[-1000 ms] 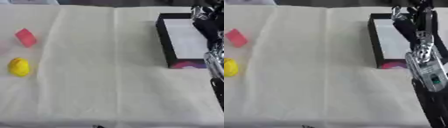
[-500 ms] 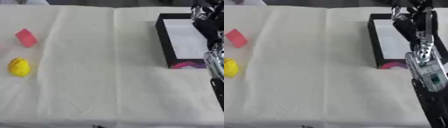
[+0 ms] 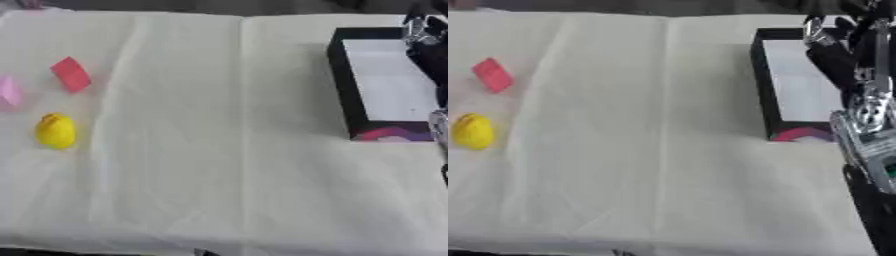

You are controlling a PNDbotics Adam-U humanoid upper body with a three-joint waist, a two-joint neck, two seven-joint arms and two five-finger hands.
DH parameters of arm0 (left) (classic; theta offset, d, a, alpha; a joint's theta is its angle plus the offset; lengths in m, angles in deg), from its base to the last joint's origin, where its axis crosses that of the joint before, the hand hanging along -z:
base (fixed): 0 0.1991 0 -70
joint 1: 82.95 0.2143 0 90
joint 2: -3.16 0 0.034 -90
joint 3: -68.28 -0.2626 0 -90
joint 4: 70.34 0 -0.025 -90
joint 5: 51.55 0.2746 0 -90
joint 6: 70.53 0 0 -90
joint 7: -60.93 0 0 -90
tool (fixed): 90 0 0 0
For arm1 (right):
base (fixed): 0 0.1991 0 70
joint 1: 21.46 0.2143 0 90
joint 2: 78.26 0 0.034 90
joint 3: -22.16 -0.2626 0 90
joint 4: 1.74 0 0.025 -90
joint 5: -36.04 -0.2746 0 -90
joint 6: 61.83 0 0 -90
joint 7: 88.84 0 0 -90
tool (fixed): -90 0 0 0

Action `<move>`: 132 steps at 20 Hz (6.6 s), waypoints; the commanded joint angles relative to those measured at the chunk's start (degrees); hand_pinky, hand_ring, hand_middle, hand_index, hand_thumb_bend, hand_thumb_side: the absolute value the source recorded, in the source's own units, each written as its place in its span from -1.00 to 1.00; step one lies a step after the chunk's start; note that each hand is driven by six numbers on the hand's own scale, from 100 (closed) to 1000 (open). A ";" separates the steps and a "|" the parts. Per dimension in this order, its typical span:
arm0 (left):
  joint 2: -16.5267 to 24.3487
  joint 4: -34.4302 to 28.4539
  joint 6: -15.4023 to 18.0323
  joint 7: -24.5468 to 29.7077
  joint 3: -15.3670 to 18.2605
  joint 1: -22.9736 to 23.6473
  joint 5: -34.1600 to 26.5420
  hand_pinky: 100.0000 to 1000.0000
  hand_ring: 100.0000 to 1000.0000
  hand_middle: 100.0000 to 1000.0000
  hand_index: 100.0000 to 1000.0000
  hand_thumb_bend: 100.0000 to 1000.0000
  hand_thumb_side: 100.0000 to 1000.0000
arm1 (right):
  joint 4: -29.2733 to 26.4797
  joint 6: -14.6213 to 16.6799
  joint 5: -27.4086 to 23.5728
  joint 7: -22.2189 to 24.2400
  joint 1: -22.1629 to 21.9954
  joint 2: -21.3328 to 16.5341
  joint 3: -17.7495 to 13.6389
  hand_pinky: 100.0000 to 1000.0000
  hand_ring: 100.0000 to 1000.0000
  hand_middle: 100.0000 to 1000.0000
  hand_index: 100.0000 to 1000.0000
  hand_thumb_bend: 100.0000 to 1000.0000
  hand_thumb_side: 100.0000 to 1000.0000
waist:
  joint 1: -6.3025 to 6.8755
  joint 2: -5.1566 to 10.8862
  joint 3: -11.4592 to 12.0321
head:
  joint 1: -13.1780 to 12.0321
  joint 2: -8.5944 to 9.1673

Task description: Pick up the objects with one hand, pass them to the other hand, and then place them into the box on the other side of the table.

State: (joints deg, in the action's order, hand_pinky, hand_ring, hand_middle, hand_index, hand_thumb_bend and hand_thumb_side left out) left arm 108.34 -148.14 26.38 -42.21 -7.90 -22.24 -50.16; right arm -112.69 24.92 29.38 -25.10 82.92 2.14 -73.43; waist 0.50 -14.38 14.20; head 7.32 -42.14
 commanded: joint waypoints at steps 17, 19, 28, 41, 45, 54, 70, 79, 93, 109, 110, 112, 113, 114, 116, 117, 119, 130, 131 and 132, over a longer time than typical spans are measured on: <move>27.98 28.15 9.17 17.86 -20.68 -14.75 17.97 0.88 0.74 0.57 0.66 0.74 -1.00 | -3.64 -1.32 0.07 0.13 -0.04 -4.38 -0.24 0.77 0.78 0.79 1.00 -0.87 -0.74 | -1.23 -1.30 -2.49 | -4.48 3.13; 27.88 31.19 10.15 19.73 -21.42 -16.28 19.84 0.90 0.76 0.57 0.66 0.76 -1.00 | -3.65 -1.30 0.07 0.18 0.07 -4.45 -0.19 0.77 0.78 0.79 1.00 -0.87 -0.75 | -1.32 -1.51 -2.70 | -4.60 3.25; 24.30 44.14 15.04 27.69 -23.36 -22.87 27.81 0.94 0.76 0.59 0.58 0.61 -1.00 | -3.65 -1.46 -0.05 0.28 0.36 -4.52 0.10 0.77 0.77 0.78 1.00 -0.87 -0.73 | -1.54 -2.00 -3.03 | -4.68 3.38; 18.81 43.64 18.04 46.72 -10.95 -31.16 53.22 0.93 0.75 0.58 0.58 0.56 -1.00 | -3.65 -1.57 -0.12 -0.21 0.13 -4.12 0.07 0.77 0.76 0.78 1.00 -0.88 -0.72 | -2.15 -2.44 -2.78 | -7.30 4.01; 18.19 44.08 17.59 46.81 -10.58 -31.62 55.08 0.92 0.75 0.59 0.58 0.58 -1.00 | -3.65 -1.48 -0.09 -0.25 0.10 -4.13 0.08 0.77 0.76 0.78 1.00 -0.88 -0.72 | -2.21 -2.55 -2.74 | -13.06 3.86; 17.46 44.35 17.74 45.38 -10.34 -32.43 56.93 0.91 0.73 0.57 0.56 0.54 -1.00 | -3.65 -1.34 -0.13 -0.44 0.28 -4.09 0.07 0.77 0.76 0.78 1.00 -0.88 -0.72 | -2.51 -2.97 -2.78 | -12.59 3.91; 14.13 45.45 17.53 40.29 -9.60 -36.10 57.78 0.87 0.68 0.50 0.56 0.37 -1.00 | -3.65 -1.42 -0.29 -0.56 0.47 -3.52 0.22 0.76 0.75 0.78 1.00 -0.89 -0.70 | -3.27 -3.94 -3.39 | -12.26 5.78; 9.33 47.05 15.82 39.57 -9.21 -40.01 61.57 0.86 0.67 0.50 0.55 0.32 -1.00 | -3.65 -1.38 -0.53 -0.33 0.71 -3.14 0.44 0.77 0.75 0.78 1.00 -0.90 -0.70 | -3.65 -3.75 -3.70 | -12.86 5.99; 8.07 48.50 14.13 37.60 -8.10 -40.18 67.05 0.86 0.69 0.52 0.54 0.33 -1.00 | -3.65 -1.12 -0.77 -0.32 1.17 -2.68 0.66 0.77 0.75 0.77 1.00 -0.91 -0.68 | -4.11 -4.67 -4.48 | -11.51 5.85; 8.13 49.75 11.10 36.26 -6.77 -40.50 73.14 0.85 0.71 0.52 0.50 0.02 -1.00 | -3.65 -1.39 -0.94 -0.54 1.32 -2.15 1.03 0.77 0.75 0.77 1.00 -0.94 -0.66 | -4.36 -5.82 -5.52 | -14.16 6.57; 8.09 49.78 10.97 36.50 -6.76 -40.47 73.27 0.85 0.70 0.51 0.49 0.02 -1.00 | -3.65 -1.41 -0.96 -0.61 1.32 -2.13 1.03 0.77 0.75 0.77 1.00 -0.94 -0.66 | -4.38 -5.83 -5.53 | -14.23 6.59; 8.02 49.74 10.77 36.73 -6.71 -40.44 73.50 0.82 0.66 0.42 0.45 -0.08 -1.00 | -3.65 -1.39 -0.98 -0.71 1.28 -2.12 0.99 0.77 0.75 0.77 1.00 -0.94 -0.66 | -4.45 -5.84 -5.58 | -14.40 6.62; 7.97 49.69 10.71 36.69 -6.63 -40.43 73.48 0.80 0.63 0.37 0.43 -0.11 -1.00 | -3.65 -1.38 -0.98 -0.79 1.23 -2.11 0.94 0.76 0.75 0.77 1.00 -0.94 -0.66 | -4.48 -5.83 -5.60 | -14.47 6.62; 7.93 49.66 10.67 36.63 -6.58 -40.43 73.40 0.75 0.57 0.25 0.39 -0.18 -1.00 | -3.65 -1.37 -0.99 -0.88 1.18 -2.11 0.89 0.76 0.75 0.77 1.00 -0.94 -0.66 | -4.51 -5.81 -5.61 | -14.50 6.62; 7.84 49.68 10.64 36.66 -6.53 -40.50 73.09 0.69 0.50 0.12 0.33 -0.26 -1.00 | -3.65 -1.35 -1.02 -1.07 1.09 -2.14 0.81 0.76 0.75 0.76 1.00 -0.94 -0.66 | -4.52 -5.76 -5.58 | -14.46 6.55; 7.79 49.72 10.64 36.78 -6.53 -40.54 72.84 0.62 0.41 0.02 0.24 -0.33 -1.00 | -3.65 -1.36 -1.03 -1.14 1.06 -2.15 0.80 0.76 0.75 0.76 1.00 -0.94 -0.66 | -4.51 -5.71 -5.55 | -14.38 6.49; 7.71 49.78 10.72 37.18 -6.55 -40.63 72.11 0.58 0.34 -0.06 0.14 -0.39 -1.00 | -3.65 -1.37 -1.06 -1.23 1.01 -2.19 0.79 0.76 0.75 0.76 1.00 -0.94 -0.66 | -4.46 -5.60 -5.48 | -14.15 6.44; 7.60 43.97 15.90 34.05 -8.08 -40.53 64.36 0.41 0.08 -0.25 -0.03 -0.77 -1.00 | -3.65 -0.90 -1.21 -0.89 0.93 -3.15 0.82 0.76 0.75 0.76 1.00 -0.86 -0.61 | -4.09 -3.96 -4.92 | -11.08 5.66; 7.59 43.00 16.38 33.17 -8.31 -40.19 62.84 0.41 0.05 -0.26 -0.03 -0.63 -1.00 | -3.65 -0.84 -1.27 -0.63 1.29 -3.47 0.94 0.76 0.75 0.76 1.00 -0.93 -0.70 | -4.07 -3.76 -4.89 | -10.73 5.56; 7.56 41.86 16.82 32.14 -8.58 -39.69 60.97 0.41 0.03 -0.26 -0.04 -0.67 -1.00 | -3.65 -0.85 -1.32 -0.23 1.83 -3.93 1.13 0.76 0.76 0.77 1.00 -0.91 -0.71 | -4.05 -3.54 -4.86 | -10.31 5.40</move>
State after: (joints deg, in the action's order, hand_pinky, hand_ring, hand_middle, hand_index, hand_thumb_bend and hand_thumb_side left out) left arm 114.46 -104.33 42.62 -9.06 -16.25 -61.05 12.51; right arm -115.12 23.85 28.21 -25.62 84.21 0.38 -71.95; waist -3.94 -19.46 9.26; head -3.47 -36.50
